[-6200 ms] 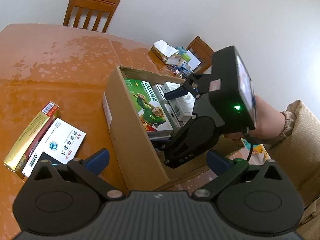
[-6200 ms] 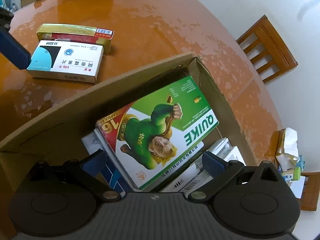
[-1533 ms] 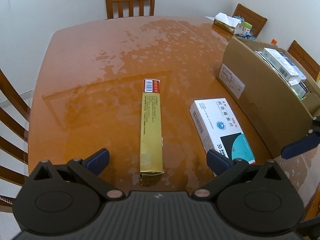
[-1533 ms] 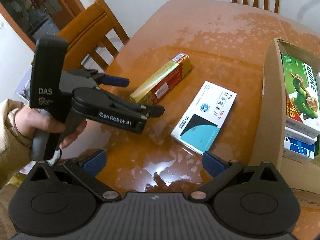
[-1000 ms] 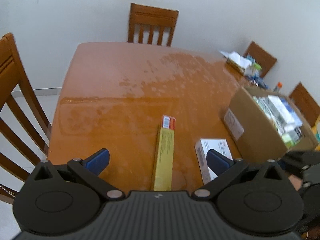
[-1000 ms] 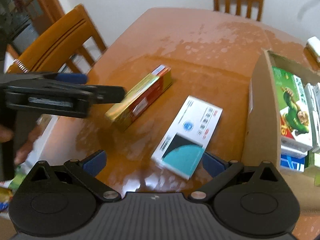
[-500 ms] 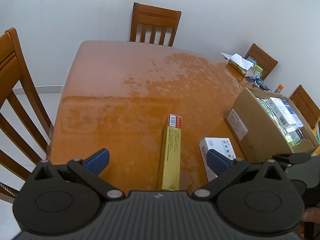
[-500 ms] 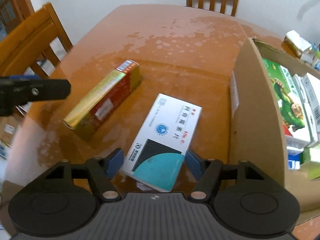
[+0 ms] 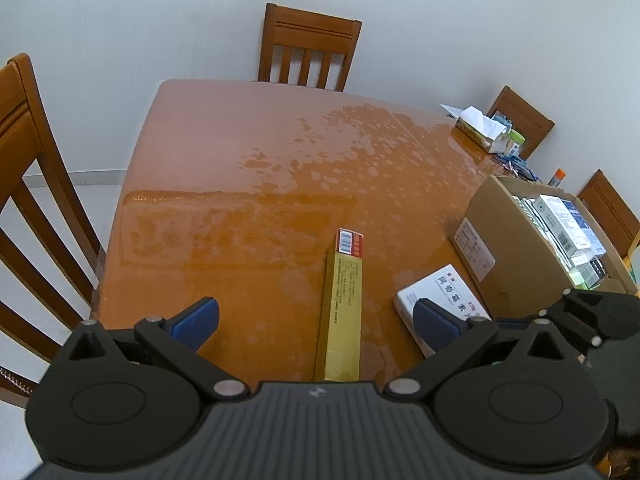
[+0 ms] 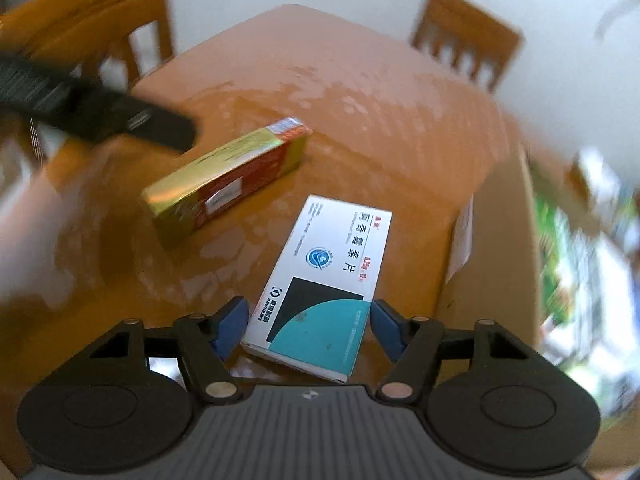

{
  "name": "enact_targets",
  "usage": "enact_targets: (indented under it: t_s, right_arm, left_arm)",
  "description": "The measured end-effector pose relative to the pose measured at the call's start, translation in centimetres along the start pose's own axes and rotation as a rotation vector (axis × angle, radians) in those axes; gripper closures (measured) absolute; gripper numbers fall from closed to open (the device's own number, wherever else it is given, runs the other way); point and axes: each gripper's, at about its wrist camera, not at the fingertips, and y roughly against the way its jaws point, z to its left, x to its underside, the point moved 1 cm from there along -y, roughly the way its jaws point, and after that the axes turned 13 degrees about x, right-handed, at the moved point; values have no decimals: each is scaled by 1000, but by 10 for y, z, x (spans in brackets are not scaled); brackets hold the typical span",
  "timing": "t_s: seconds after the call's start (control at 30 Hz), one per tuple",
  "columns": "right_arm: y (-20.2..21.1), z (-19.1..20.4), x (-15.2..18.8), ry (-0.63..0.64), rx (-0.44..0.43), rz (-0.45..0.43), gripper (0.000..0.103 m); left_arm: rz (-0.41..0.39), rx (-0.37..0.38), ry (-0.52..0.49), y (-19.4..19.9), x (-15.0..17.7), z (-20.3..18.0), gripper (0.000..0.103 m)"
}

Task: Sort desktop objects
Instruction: 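Close the right gripper on the white-teal box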

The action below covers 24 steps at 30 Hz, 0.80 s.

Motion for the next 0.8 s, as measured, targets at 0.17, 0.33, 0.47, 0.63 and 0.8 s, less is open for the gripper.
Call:
enact_targets:
  t_s: [0.17, 0.33, 0.47, 0.63, 0.8]
  right_arm:
    - [16, 33, 16, 331, 86, -99, 31]
    - [24, 53, 31, 523, 96, -167, 32]
    - [25, 56, 31, 560, 98, -185, 33]
    - [27, 54, 28, 564, 99, -193, 33]
    - [25, 48, 25, 520, 67, -171, 33]
  left_arm:
    - [29, 7, -16, -4, 2, -5, 0]
    - [52, 17, -36, -8, 2, -13, 0]
    - [50, 16, -57, -10, -2, -18, 0]
    - [34, 14, -70, -9, -6, -22, 0]
    - [37, 7, -61, -8, -3, -22, 0]
